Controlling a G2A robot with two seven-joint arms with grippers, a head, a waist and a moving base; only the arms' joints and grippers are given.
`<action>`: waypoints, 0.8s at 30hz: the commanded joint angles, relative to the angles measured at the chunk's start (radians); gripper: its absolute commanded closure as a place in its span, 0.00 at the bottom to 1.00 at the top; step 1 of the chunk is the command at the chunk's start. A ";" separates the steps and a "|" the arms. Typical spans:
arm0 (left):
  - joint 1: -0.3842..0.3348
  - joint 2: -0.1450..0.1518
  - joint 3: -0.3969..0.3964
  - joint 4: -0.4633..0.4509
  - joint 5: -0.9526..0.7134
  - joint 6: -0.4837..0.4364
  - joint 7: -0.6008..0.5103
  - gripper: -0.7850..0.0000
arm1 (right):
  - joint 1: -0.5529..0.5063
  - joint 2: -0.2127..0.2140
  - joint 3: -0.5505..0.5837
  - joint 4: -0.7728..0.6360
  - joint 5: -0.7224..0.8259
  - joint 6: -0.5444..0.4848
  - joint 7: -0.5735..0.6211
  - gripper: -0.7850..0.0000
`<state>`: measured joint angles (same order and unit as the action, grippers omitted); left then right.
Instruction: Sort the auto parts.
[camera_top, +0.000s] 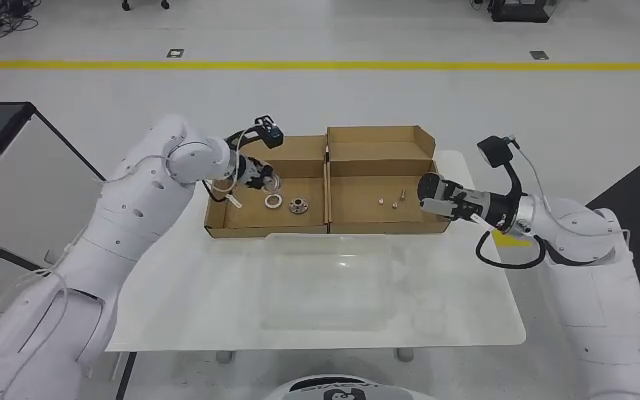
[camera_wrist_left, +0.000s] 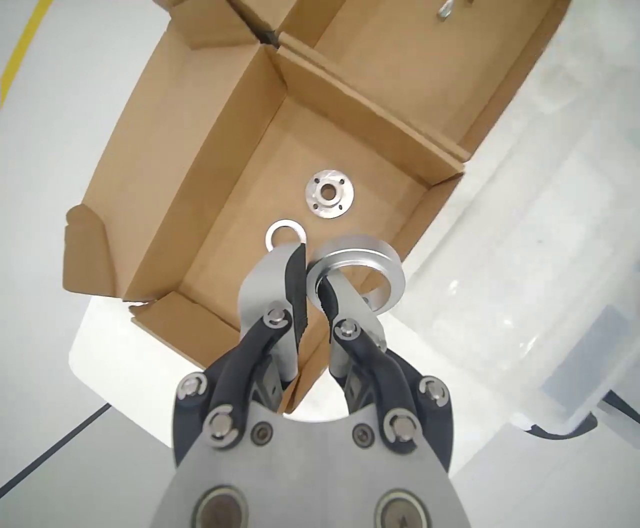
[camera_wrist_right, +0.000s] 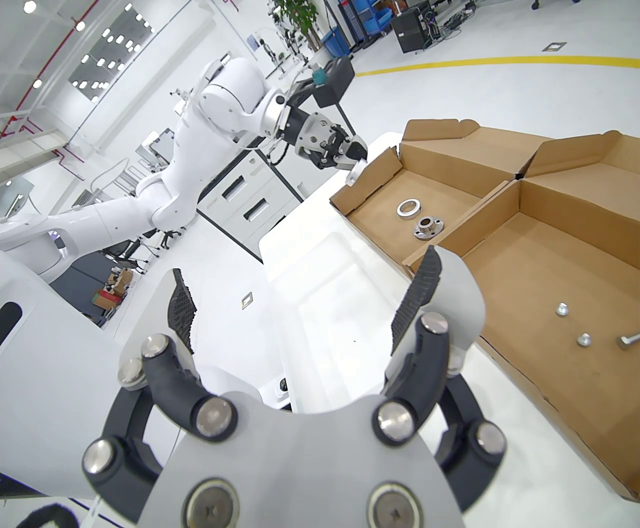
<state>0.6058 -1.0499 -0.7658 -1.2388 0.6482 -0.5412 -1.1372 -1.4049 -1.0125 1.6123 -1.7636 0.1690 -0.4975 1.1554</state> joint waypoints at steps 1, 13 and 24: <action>-0.027 -0.014 0.036 0.053 0.042 -0.012 0.011 1.00 | 0.000 0.000 0.000 0.000 0.000 0.000 0.000 0.00; -0.133 -0.106 0.204 0.326 0.224 -0.053 0.104 1.00 | 0.000 0.000 0.000 0.000 0.000 0.000 0.000 0.00; -0.157 -0.181 0.298 0.530 0.315 -0.075 0.169 1.00 | 0.000 0.000 0.000 0.000 0.000 0.000 0.000 0.00</action>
<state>0.4486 -1.2261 -0.4727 -0.7304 0.9560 -0.6182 -0.9775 -1.4049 -1.0125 1.6124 -1.7636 0.1690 -0.4975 1.1554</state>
